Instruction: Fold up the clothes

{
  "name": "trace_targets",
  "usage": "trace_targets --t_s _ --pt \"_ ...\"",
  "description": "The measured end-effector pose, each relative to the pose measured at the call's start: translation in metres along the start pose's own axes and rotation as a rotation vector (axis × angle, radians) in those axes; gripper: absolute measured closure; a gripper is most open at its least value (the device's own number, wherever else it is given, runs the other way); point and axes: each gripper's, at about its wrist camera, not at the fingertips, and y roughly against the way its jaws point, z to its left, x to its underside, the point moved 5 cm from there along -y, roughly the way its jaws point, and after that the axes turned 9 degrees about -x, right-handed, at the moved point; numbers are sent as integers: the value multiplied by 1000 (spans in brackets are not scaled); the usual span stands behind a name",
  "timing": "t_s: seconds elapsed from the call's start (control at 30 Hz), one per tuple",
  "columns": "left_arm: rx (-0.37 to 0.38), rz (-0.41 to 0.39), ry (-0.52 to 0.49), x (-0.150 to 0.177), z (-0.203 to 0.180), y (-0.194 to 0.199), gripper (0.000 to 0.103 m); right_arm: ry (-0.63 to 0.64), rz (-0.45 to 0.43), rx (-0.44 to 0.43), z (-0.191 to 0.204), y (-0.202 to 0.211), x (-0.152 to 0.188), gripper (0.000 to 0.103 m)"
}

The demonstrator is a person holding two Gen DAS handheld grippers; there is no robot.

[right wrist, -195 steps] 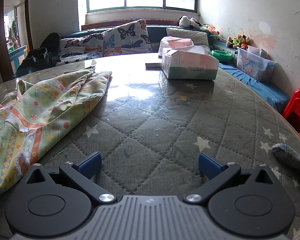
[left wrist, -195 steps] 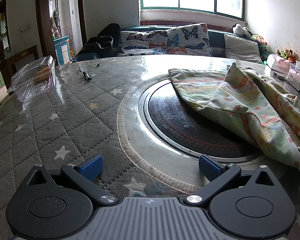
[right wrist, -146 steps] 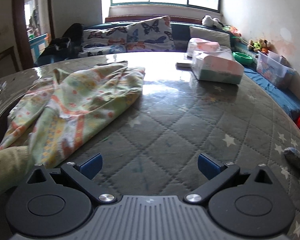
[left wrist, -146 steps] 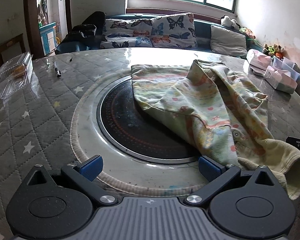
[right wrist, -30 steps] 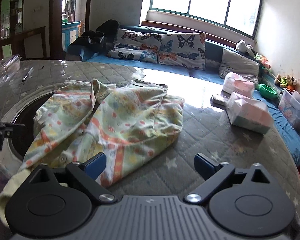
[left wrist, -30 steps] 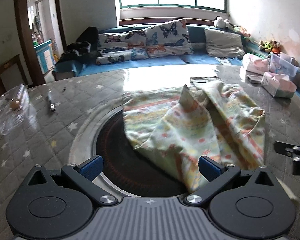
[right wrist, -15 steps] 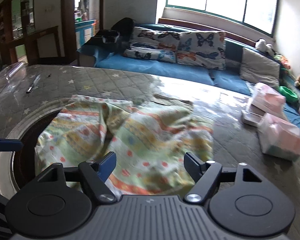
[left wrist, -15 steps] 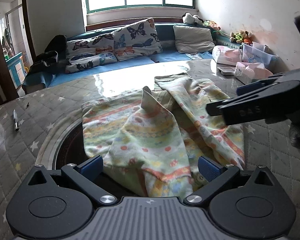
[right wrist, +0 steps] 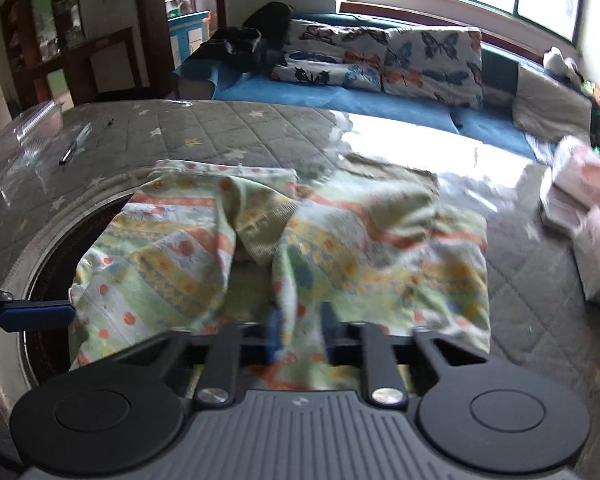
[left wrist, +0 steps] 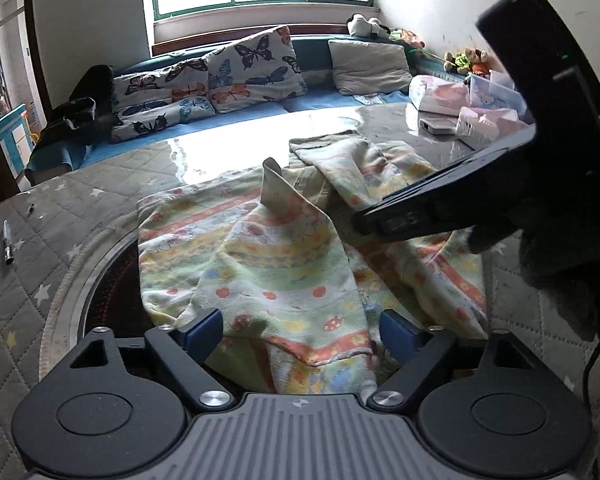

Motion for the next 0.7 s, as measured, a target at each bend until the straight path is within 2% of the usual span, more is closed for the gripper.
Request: trace_targets --t_s 0.03,0.17,0.23,0.27,0.43,0.53,0.7 --pt "-1 1 -4 0 -1 -1 23 -11 -5 -3 -3 3 2 98" --pt "-2 -5 -17 0 -3 -3 36 -29 -55 23 -14 30 11 100" --pt "4 -11 -19 -1 -4 -4 50 -37 -83 39 -19 44 14 100" --pt "9 -15 -20 -1 -5 -4 53 -46 -97 46 -23 53 17 100" --pt "14 -20 1 0 3 -2 91 -91 -118 98 -42 83 37 100" --pt "-1 -27 33 3 14 4 96 -119 -109 119 -50 94 55 100" --pt "-29 -15 60 17 32 15 96 -109 -82 148 -55 100 70 98"
